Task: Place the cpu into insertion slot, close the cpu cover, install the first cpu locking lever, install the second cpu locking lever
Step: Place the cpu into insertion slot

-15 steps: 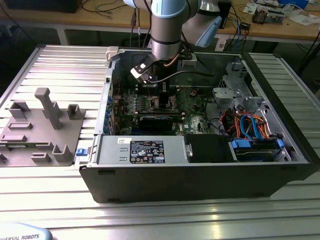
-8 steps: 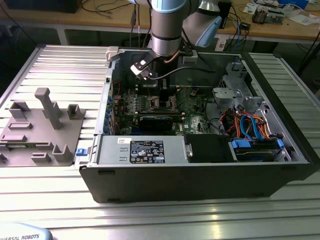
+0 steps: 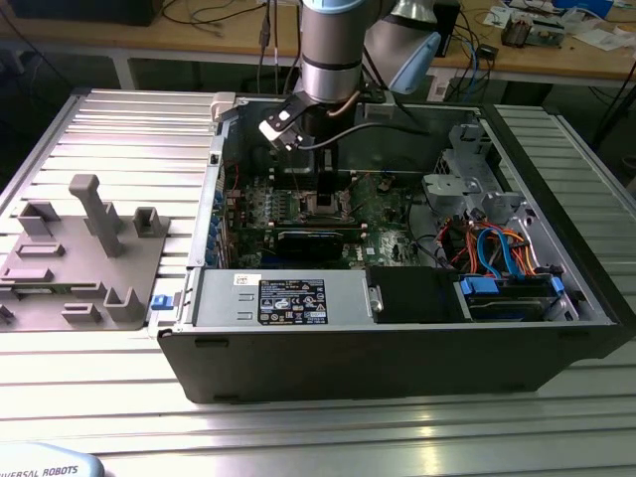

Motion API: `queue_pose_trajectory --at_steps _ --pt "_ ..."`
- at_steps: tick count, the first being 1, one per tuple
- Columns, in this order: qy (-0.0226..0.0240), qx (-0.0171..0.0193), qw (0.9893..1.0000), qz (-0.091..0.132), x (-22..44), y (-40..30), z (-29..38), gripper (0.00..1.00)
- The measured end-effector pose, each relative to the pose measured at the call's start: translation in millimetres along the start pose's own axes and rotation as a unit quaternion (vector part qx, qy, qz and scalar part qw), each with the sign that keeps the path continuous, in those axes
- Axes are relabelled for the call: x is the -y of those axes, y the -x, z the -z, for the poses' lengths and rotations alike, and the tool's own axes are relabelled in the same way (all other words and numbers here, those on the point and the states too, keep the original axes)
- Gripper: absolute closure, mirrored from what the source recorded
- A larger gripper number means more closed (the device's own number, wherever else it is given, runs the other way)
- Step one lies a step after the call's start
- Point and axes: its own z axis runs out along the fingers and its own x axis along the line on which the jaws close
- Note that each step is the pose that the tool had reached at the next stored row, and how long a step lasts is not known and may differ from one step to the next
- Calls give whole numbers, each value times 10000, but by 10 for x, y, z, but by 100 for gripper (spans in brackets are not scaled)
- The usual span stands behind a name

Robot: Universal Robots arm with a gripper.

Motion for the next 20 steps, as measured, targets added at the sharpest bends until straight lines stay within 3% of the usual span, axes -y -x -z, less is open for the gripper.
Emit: queue_pose_trajectory --at_steps 3,4,8,10,16,17,18,19,20 --pt "0 0 10000 0 -1 2 37 59" --pt "0 1 10000 0 -1 3 50 59" --pt "0 0 10000 0 -3 6 108 77" --pt "0 0 10000 0 -5 9 174 89" --pt "1 0 10000 0 -10 17 323 89" --pt "1 0 10000 0 -13 23 440 89" --pt "1 -1 10000 1 -15 31 473 89" --pt "-11 -322 9995 -9 -19 154 470 89" --pt "-11 -360 9993 46 -19 166 473 89"
